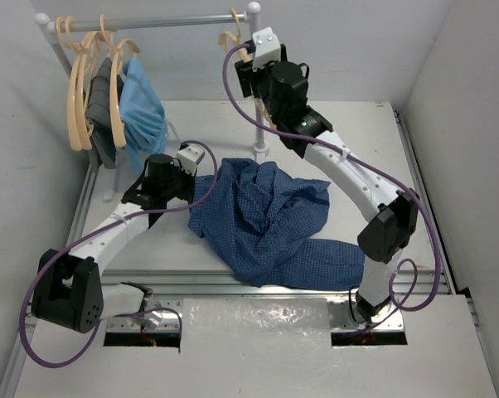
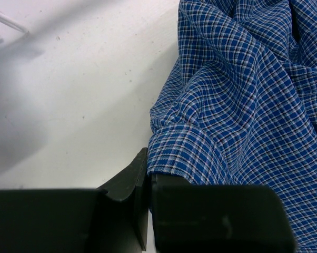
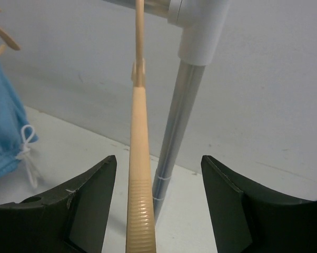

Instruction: Place the shirt on the hanger

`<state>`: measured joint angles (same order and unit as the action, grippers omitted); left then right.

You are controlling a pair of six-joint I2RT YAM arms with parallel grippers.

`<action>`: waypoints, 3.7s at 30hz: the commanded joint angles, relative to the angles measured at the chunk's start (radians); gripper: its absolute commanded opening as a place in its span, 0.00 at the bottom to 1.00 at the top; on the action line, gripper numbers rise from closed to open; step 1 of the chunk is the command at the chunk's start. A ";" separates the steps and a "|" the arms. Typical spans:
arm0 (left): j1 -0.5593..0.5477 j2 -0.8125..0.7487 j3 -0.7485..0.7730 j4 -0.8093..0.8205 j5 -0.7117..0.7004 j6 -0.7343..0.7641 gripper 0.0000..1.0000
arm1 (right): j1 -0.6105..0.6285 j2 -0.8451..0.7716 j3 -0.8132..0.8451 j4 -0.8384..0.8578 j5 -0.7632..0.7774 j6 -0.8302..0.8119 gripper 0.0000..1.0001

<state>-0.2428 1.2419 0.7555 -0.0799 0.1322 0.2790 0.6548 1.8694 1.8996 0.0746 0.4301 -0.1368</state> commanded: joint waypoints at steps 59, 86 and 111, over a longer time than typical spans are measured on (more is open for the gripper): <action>-0.007 0.128 0.188 0.019 -0.026 -0.020 0.00 | -0.096 -0.538 -0.571 -0.103 -0.599 0.250 0.00; -0.007 0.310 0.455 -0.035 -0.103 -0.081 0.00 | 0.032 -1.020 -1.005 -0.536 -0.869 0.261 0.00; -0.007 0.324 0.489 -0.070 -0.128 -0.072 0.00 | 0.453 -0.656 -1.088 0.094 -0.055 0.414 0.00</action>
<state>-0.2428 1.5913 1.1954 -0.1734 0.0204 0.2077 1.0801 1.2129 0.8093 -0.0441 0.1387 0.2424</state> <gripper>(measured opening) 0.009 0.234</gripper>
